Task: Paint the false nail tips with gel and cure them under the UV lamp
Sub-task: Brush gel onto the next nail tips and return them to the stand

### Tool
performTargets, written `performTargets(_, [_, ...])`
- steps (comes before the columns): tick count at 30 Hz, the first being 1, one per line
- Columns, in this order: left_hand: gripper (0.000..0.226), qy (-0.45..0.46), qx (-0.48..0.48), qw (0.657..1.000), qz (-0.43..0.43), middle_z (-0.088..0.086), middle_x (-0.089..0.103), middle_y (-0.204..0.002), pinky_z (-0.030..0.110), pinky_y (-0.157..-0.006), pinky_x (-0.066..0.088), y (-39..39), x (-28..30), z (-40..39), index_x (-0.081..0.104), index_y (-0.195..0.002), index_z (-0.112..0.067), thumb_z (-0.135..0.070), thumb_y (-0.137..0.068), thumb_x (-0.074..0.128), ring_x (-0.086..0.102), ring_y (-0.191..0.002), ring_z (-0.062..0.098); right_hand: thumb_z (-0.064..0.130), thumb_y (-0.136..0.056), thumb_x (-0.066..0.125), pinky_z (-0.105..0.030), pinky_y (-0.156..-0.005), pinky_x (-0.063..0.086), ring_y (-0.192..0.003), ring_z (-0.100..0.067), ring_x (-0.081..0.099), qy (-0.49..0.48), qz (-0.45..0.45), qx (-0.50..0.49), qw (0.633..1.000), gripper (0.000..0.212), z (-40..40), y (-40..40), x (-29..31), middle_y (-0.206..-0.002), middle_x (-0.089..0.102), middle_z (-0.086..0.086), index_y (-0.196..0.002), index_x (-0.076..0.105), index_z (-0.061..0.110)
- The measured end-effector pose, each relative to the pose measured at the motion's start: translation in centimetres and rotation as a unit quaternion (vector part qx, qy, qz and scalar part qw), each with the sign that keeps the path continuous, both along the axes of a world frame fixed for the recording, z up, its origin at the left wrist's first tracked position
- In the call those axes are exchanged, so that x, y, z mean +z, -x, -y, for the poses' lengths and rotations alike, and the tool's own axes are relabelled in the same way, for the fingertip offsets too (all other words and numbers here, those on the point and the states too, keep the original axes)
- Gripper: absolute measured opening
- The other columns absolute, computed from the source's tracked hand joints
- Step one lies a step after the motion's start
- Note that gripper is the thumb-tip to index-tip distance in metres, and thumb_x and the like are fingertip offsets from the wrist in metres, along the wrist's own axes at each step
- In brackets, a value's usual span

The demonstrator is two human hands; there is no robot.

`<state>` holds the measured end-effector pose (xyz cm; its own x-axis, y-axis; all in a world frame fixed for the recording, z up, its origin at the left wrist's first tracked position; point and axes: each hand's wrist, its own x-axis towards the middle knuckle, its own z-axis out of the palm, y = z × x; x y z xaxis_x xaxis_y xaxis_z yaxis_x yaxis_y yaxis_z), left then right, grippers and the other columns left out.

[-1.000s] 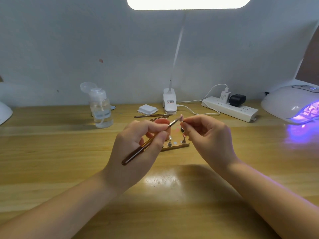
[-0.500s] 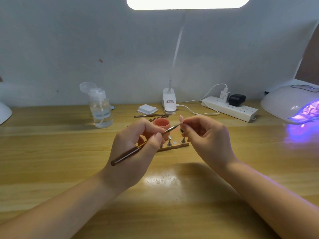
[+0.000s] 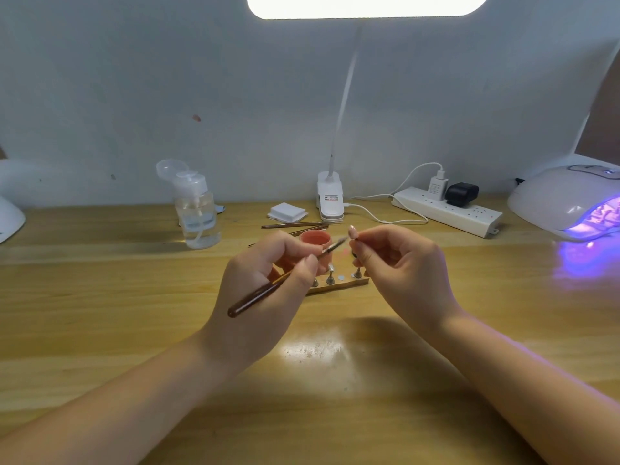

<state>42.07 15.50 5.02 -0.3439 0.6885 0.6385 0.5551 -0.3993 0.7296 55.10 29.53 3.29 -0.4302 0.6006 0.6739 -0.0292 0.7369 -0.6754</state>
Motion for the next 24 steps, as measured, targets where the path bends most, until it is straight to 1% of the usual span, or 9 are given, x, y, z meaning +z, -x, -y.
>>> performTargets(2, [0.014,-0.003,-0.006,1.000,0.001,-0.006,0.072,-0.076,0.023,-0.064,0.052,0.07,-0.03,0.12,0.068,-0.084,-0.017,-0.028,-0.082,0.059,0.068,-0.075,0.012,0.007,-0.086,0.070,-0.045,-0.065,0.056,-0.070,-0.021,0.069,0.004,0.000,0.000,1.000,0.009,-0.06,-0.06,0.02,-0.077,0.071,-0.003,-0.095,0.073,0.008])
performTargets(5, [0.008,-0.033,0.004,0.999,0.008,-0.011,0.072,-0.076,0.009,-0.063,0.046,-0.09,0.18,0.09,0.069,-0.087,-0.019,-0.018,-0.091,0.062,0.066,-0.071,0.002,0.006,-0.086,0.070,-0.044,-0.066,0.057,-0.071,-0.020,0.069,0.006,0.001,-0.001,1.000,0.011,-0.02,-0.03,0.06,-0.078,0.072,-0.002,-0.096,0.073,0.008])
performTargets(7, [0.009,-0.033,0.004,0.999,0.007,-0.011,0.073,-0.079,0.005,-0.061,0.045,-0.29,0.35,0.03,0.070,-0.091,-0.019,-0.018,-0.093,0.062,0.065,-0.070,-0.002,0.005,-0.085,0.071,-0.043,-0.067,0.057,-0.071,-0.019,0.069,0.002,0.000,-0.003,1.000,0.012,0.03,-0.01,0.05,-0.078,0.072,-0.001,-0.095,0.074,0.010])
performTargets(10, [0.006,-0.021,-0.004,1.000,-0.012,-0.006,0.073,-0.075,0.005,-0.057,0.043,-0.14,0.26,0.02,0.071,-0.088,-0.012,-0.015,-0.090,0.066,0.064,-0.064,0.000,0.006,-0.085,0.071,-0.042,-0.066,0.057,-0.071,-0.018,0.069,-0.003,0.007,-0.003,1.000,0.012,0.05,-0.08,0.01,-0.078,0.072,-0.001,-0.096,0.073,0.009])
performTargets(13, [0.012,-0.035,-0.006,0.999,-0.002,-0.007,0.070,-0.070,0.008,-0.057,0.045,0.12,0.37,0.21,0.069,-0.083,-0.014,-0.022,-0.085,0.061,0.064,-0.062,0.003,0.008,-0.086,0.071,-0.043,-0.065,0.057,-0.069,-0.019,0.069,-0.003,0.005,-0.002,1.000,0.010,0.10,-0.07,0.03,-0.077,0.072,-0.002,-0.096,0.074,0.008])
performTargets(16, [0.005,-0.049,0.004,0.999,0.021,-0.009,0.071,-0.072,0.012,-0.054,0.048,0.02,0.39,0.08,0.069,-0.093,-0.019,-0.020,-0.092,0.065,0.064,-0.059,0.004,0.006,-0.086,0.071,-0.042,-0.067,0.057,-0.071,-0.018,0.069,0.007,0.001,-0.008,1.000,0.010,0.00,-0.05,0.11,-0.078,0.072,-0.002,-0.095,0.074,0.008])
performTargets(19, [0.013,-0.053,-0.018,0.998,0.016,-0.008,0.074,-0.084,0.018,-0.060,0.054,-0.06,0.38,-0.01,0.069,-0.101,-0.021,-0.018,-0.089,0.066,0.070,-0.070,0.010,0.006,-0.086,0.070,-0.043,-0.067,0.057,-0.071,-0.020,0.069,0.007,0.005,-0.009,1.000,0.010,-0.10,-0.16,0.18,-0.079,0.072,-0.004,-0.096,0.073,0.007])
performTargets(22, [0.007,-0.046,-0.017,0.997,-0.060,-0.013,0.069,-0.085,0.021,-0.069,0.052,0.00,0.43,-0.07,0.071,-0.093,-0.020,-0.021,-0.088,0.065,0.069,-0.080,0.014,0.006,-0.086,0.070,-0.043,-0.067,0.057,-0.071,-0.021,0.069,0.006,0.006,-0.011,1.000,0.010,-0.04,-0.25,0.26,-0.079,0.072,-0.005,-0.096,0.073,0.007])
performTargets(24, [0.009,-0.038,-0.009,0.997,-0.074,-0.013,0.067,-0.085,0.023,-0.071,0.052,0.08,0.35,-0.07,0.071,-0.092,-0.020,-0.022,-0.088,0.063,0.068,-0.083,0.016,0.006,-0.086,0.070,-0.042,-0.067,0.057,-0.071,-0.020,0.069,0.003,0.007,-0.012,1.000,0.011,0.01,-0.27,0.30,-0.079,0.072,-0.005,-0.096,0.073,0.008])
